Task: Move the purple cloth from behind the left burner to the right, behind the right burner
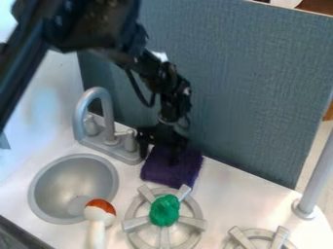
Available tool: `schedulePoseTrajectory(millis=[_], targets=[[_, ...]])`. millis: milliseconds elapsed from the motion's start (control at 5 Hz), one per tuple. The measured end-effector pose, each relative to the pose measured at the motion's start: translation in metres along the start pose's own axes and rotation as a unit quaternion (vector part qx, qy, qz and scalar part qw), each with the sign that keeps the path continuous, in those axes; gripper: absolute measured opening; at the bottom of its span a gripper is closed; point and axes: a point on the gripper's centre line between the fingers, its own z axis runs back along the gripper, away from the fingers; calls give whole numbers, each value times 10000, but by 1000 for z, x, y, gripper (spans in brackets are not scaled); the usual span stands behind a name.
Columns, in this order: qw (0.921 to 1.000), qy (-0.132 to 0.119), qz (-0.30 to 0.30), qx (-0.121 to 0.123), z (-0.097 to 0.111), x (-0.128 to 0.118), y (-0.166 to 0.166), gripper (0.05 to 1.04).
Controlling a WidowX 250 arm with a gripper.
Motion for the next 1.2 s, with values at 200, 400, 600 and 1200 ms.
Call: schedulePoseTrajectory(millis=[200, 400, 600, 1200], targets=[[9999, 133, 40, -103, -1, 7, -12, 1001], [9995, 233, -16, -189, -3, 19, -22, 1001], [9988, 249, -111, -415, -1, 21, -31, 1001], [9743, 28, -2017, -1004, 24, -42, -146, 1001]])
